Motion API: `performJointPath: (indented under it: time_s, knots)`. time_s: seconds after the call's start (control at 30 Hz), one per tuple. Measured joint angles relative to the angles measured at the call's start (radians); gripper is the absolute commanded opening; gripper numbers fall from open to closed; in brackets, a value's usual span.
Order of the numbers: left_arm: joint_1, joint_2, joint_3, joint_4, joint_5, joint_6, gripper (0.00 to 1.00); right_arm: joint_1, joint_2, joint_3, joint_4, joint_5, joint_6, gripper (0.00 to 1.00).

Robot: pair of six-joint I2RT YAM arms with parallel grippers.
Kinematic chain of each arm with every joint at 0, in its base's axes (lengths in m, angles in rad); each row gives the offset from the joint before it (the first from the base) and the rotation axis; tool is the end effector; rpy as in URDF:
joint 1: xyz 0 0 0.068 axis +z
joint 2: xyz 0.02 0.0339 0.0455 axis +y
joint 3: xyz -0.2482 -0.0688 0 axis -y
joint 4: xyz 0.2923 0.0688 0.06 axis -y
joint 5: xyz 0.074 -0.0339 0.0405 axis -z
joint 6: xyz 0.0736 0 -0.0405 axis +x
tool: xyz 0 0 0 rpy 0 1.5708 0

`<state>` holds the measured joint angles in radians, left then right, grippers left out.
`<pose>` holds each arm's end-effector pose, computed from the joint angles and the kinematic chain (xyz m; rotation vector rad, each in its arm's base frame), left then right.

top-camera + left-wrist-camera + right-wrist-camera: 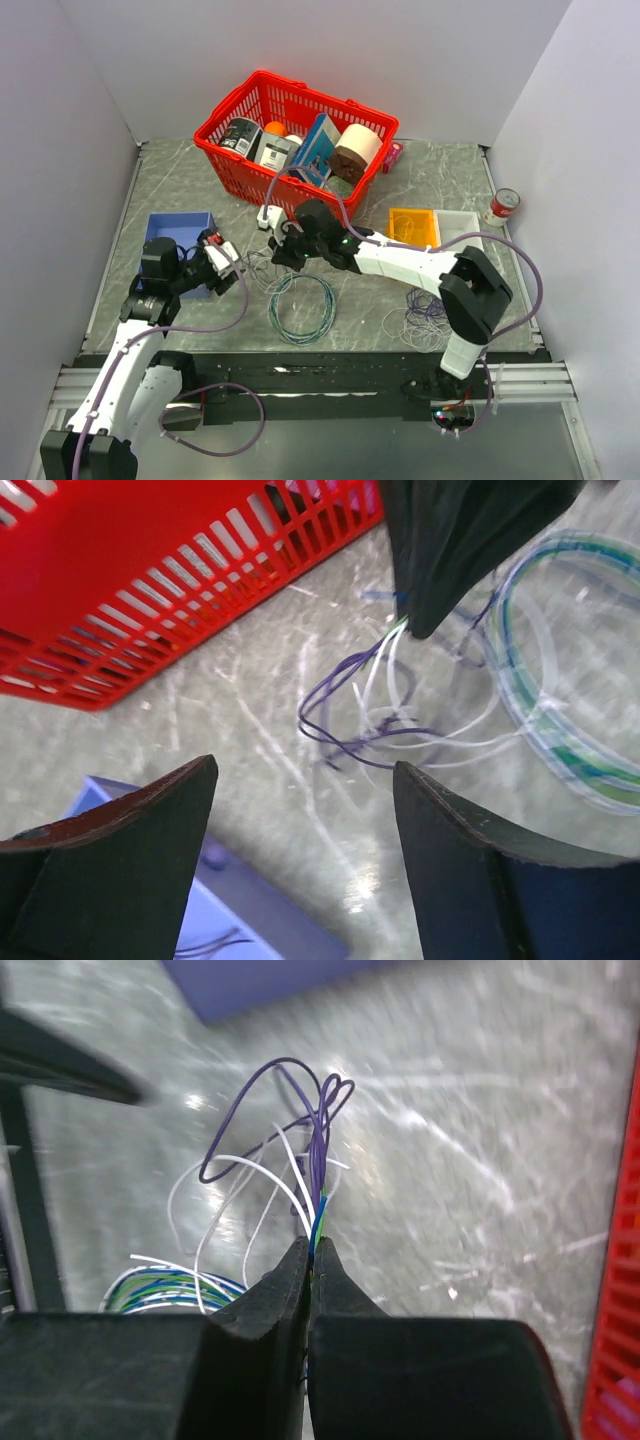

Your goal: Untangle the cables

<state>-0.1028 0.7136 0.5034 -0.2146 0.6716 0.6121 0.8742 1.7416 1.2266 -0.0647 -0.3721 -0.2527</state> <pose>0.2446 -0.0713 0.2194 1.0465 1.6010 -0.3270 0.2781 0.3741 0.1882 -1.3593 1.7340 0.7551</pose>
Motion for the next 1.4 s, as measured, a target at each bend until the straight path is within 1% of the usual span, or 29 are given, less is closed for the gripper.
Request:
performJointPath:
  time_s: [0.13, 0.23, 0.3, 0.33, 0.37, 0.4, 0.43, 0.47, 0.53, 0.67, 0.93, 1.13, 1.23, 1.4]
  knots:
    - [-0.008, 0.029, -0.006, 0.012, -0.016, 0.117, 0.81, 0.006, -0.038, -0.004, 0.004, -0.040, -0.016, 0.00]
    - [-0.028, 0.098, -0.016, 0.036, -0.031, 0.247, 0.81, 0.006, -0.040, -0.011, 0.005, -0.060, -0.024, 0.00]
    - [-0.040, 0.136, -0.023, 0.044, -0.037, 0.320, 0.77, 0.006, -0.040, -0.022, 0.007, -0.068, -0.026, 0.00]
    - [-0.047, 0.153, -0.024, 0.044, -0.039, 0.357, 0.74, 0.006, -0.040, -0.028, 0.006, -0.069, -0.026, 0.00]
    - [-0.057, 0.167, -0.024, 0.043, -0.039, 0.397, 0.60, 0.006, -0.040, -0.036, 0.011, -0.072, -0.026, 0.00]
    - [-0.068, 0.177, -0.024, 0.042, -0.038, 0.438, 0.49, 0.006, -0.041, -0.044, 0.012, -0.075, -0.026, 0.00]
    - [-0.076, 0.182, -0.023, 0.035, -0.037, 0.462, 0.33, 0.006, -0.042, -0.051, 0.013, -0.077, -0.025, 0.00]
    - [-0.087, 0.188, -0.023, 0.024, -0.035, 0.496, 0.13, 0.006, -0.043, -0.056, 0.013, -0.080, -0.025, 0.00]
    - [-0.102, 0.195, -0.022, -0.003, -0.031, 0.553, 0.01, 0.006, -0.044, -0.064, 0.018, -0.082, -0.025, 0.00]
    - [-0.110, 0.198, -0.013, -0.068, -0.034, 0.609, 0.01, 0.003, -0.056, -0.089, 0.037, -0.084, -0.021, 0.00]
    - [-0.110, 0.181, 0.016, -0.151, -0.034, 0.633, 0.01, -0.027, -0.058, -0.091, 0.077, -0.104, 0.016, 0.00]
    - [-0.105, 0.150, 0.072, -0.177, -0.050, 0.571, 0.01, -0.065, -0.046, -0.090, 0.080, -0.100, 0.050, 0.00]
    - [-0.095, 0.123, 0.147, -0.192, -0.050, 0.510, 0.01, -0.090, -0.013, -0.089, 0.080, -0.085, 0.062, 0.00]
    - [-0.087, 0.080, 0.273, -0.232, -0.031, 0.391, 0.01, -0.112, 0.096, -0.068, 0.079, -0.062, 0.087, 0.00]
